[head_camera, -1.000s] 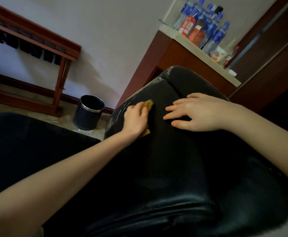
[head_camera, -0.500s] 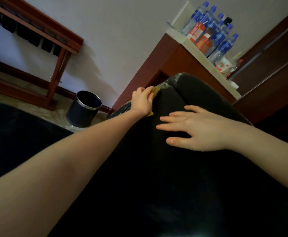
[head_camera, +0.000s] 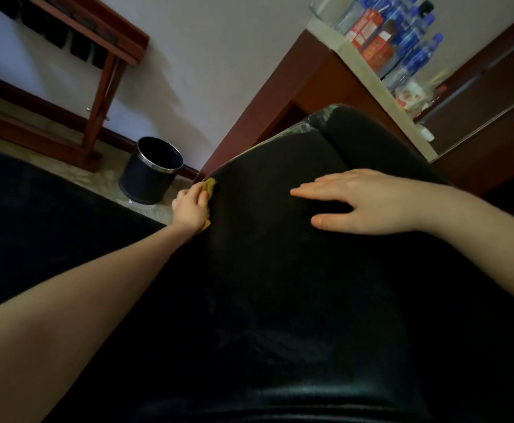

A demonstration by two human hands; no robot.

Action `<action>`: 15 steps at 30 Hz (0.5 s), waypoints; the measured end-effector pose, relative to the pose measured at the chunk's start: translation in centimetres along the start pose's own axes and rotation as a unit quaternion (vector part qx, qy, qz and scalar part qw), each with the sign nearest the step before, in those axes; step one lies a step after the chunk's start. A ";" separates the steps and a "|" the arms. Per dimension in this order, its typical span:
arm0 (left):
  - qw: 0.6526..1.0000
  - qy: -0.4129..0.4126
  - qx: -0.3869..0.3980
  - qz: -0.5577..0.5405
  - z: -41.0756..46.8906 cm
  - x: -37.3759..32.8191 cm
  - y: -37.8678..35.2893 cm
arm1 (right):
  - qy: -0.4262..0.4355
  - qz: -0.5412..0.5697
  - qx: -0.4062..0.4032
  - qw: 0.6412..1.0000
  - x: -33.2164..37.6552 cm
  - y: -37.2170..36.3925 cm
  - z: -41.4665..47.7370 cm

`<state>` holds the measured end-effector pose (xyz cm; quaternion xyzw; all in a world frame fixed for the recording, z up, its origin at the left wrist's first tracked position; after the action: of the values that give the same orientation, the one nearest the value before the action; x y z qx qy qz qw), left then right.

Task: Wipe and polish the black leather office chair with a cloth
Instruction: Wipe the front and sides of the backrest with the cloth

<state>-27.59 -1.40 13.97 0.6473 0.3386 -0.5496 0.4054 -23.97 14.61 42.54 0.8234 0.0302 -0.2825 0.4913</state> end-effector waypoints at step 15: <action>0.997 -0.066 0.016 -0.044 -7.7 -3.9 3.3 | 0.006 -0.040 0.032 0.999 0.8 -0.2 -0.3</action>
<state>-21.95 4.07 18.81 0.6003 0.3302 -0.6141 0.3918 -23.27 14.77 42.08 0.8386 0.0571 -0.2979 0.4524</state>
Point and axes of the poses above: each hand's wrist, its own z-axis towards the middle knuckle, its own y-axis out of the back of the hand, x = y × z, the point moved 2 cm from there along z, towards the middle knuckle, and after that the axes turned 12 degrees about -x, right-handed, at the moved point
